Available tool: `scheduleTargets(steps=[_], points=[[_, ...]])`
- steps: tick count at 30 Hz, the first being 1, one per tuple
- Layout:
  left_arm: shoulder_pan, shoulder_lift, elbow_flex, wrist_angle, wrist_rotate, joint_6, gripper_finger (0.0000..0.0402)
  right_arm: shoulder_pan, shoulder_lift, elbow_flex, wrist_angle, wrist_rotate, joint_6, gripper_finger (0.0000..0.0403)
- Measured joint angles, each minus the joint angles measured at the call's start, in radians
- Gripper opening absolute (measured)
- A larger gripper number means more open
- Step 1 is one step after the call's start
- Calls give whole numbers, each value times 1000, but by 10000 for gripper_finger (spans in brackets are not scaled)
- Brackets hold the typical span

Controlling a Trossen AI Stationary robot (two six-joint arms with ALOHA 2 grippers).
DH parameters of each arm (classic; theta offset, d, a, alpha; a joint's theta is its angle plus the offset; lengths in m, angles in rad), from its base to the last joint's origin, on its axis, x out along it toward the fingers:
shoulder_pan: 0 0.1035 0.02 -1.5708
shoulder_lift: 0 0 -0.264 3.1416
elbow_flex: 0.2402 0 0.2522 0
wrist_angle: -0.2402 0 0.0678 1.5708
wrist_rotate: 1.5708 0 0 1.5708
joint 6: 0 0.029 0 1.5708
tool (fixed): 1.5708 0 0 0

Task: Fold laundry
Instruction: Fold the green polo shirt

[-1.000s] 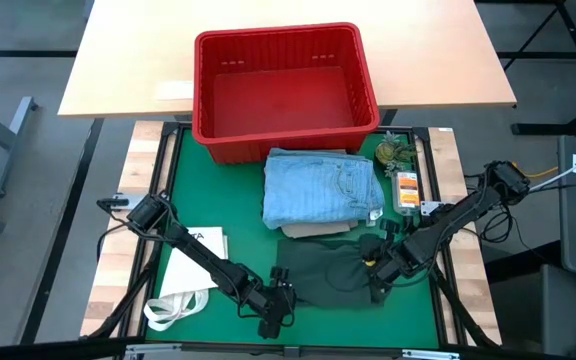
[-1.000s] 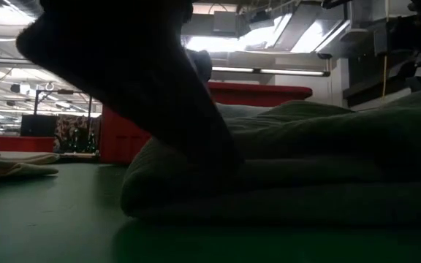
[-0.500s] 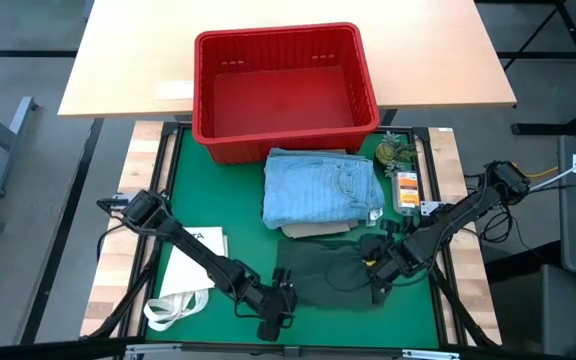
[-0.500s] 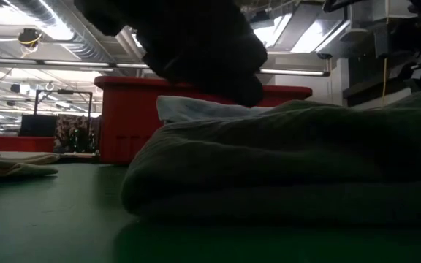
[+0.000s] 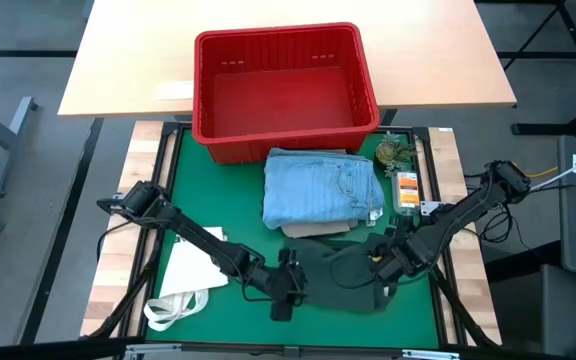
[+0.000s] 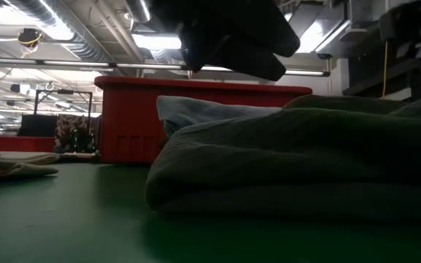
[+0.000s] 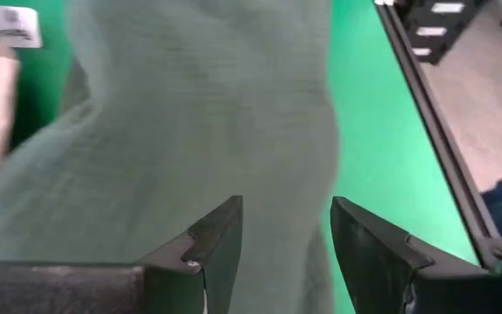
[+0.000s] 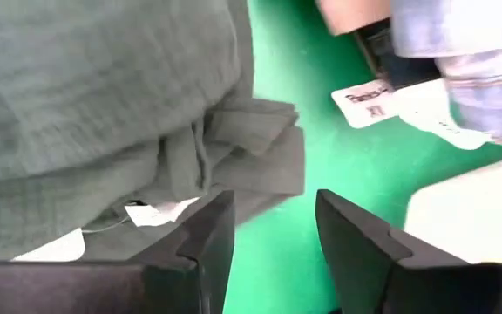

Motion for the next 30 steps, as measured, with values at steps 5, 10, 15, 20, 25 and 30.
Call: scheduleTargets(steps=[5,10,15,20,25,30], points=[[43,-1,0,0,0,0,169,1,0,69,-66,0,-25,163],[79,-1,0,0,0,0,169,25,0,95,-14,-5,-24,163],[111,-1,0,0,0,0,169,79,3,95,129,0,-25,163],[121,-1,0,0,-1,0,169,131,3,95,208,116,-25,163],[116,-1,0,0,7,0,169,136,3,95,187,211,-57,163],[112,-1,0,0,7,0,169,79,4,95,187,250,-221,163]])
